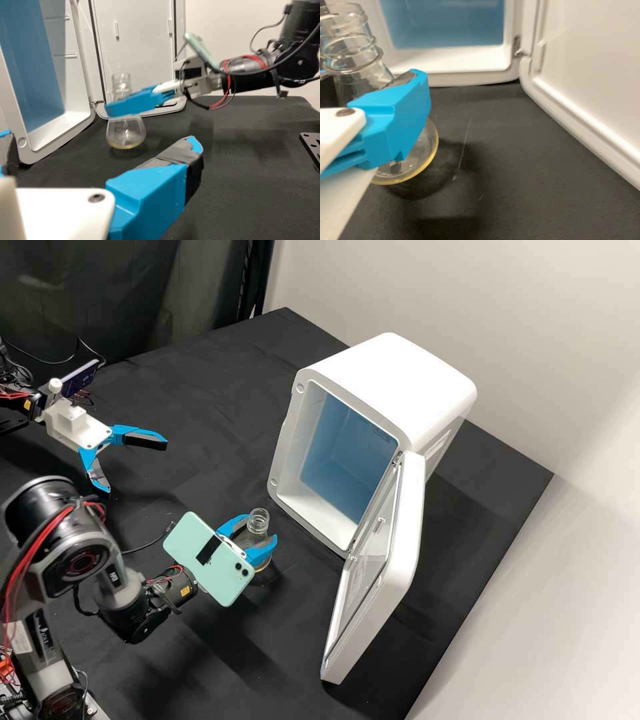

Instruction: Place the flask in the incubator

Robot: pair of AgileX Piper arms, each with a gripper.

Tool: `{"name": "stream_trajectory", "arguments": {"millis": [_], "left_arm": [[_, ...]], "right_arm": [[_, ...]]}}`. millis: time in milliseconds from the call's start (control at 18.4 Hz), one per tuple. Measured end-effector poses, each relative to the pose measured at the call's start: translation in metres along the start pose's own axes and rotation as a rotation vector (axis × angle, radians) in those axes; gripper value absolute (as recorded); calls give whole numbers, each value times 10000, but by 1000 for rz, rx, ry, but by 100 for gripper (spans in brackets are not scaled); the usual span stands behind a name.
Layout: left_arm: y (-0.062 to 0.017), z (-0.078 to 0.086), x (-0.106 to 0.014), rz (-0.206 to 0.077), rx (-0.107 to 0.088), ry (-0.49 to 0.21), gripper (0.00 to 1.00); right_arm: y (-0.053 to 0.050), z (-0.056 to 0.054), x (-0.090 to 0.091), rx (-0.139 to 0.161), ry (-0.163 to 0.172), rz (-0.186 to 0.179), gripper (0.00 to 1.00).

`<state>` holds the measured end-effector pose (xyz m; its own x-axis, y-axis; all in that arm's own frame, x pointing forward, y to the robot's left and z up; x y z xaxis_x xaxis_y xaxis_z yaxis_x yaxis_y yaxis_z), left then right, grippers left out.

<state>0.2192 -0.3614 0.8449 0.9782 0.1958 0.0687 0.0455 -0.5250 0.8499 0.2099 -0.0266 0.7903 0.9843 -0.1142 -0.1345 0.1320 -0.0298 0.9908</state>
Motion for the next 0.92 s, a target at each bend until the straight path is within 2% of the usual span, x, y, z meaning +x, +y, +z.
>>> {"name": "stream_trajectory", "arguments": {"millis": [109,272,925], "left_arm": [[-1,4,1,0,0,-2,100],[-1,7,2,0,-1,-2,100],[5,23,-24,3,0,-5,100]], "right_arm": [[71,-34,-58,5,17,37,0],[112,-71,-114,14,42,54,0],[101,-61,-116,13,39,47,0]]}}
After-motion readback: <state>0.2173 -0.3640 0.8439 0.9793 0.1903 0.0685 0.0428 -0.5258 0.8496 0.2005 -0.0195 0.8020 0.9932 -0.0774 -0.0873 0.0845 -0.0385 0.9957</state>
